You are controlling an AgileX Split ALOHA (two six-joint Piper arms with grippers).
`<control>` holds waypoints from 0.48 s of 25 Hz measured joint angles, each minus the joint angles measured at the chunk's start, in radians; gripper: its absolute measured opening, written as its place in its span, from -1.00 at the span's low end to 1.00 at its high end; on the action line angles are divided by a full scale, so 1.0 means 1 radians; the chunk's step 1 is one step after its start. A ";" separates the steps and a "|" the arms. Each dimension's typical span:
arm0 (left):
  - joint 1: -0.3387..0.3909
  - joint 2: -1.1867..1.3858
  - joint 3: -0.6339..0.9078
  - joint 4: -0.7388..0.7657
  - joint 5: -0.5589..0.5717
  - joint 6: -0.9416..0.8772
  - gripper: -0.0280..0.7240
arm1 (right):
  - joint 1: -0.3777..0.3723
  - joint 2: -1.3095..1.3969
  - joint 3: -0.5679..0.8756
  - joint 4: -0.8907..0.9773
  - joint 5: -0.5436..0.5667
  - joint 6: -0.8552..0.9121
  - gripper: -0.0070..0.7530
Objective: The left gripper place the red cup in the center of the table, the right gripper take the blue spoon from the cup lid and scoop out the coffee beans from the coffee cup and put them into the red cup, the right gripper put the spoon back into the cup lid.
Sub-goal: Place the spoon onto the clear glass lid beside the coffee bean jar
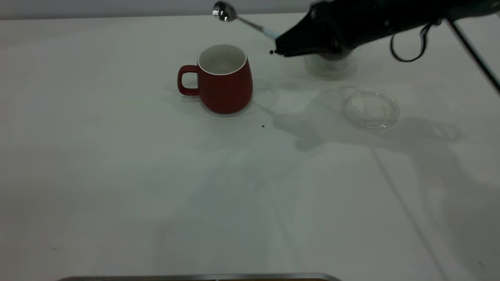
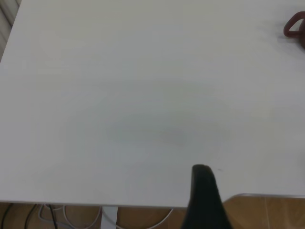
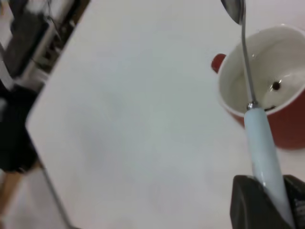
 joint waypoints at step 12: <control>0.000 0.000 0.000 0.000 0.000 -0.001 0.64 | -0.294 -0.200 0.450 0.100 0.026 0.220 -0.68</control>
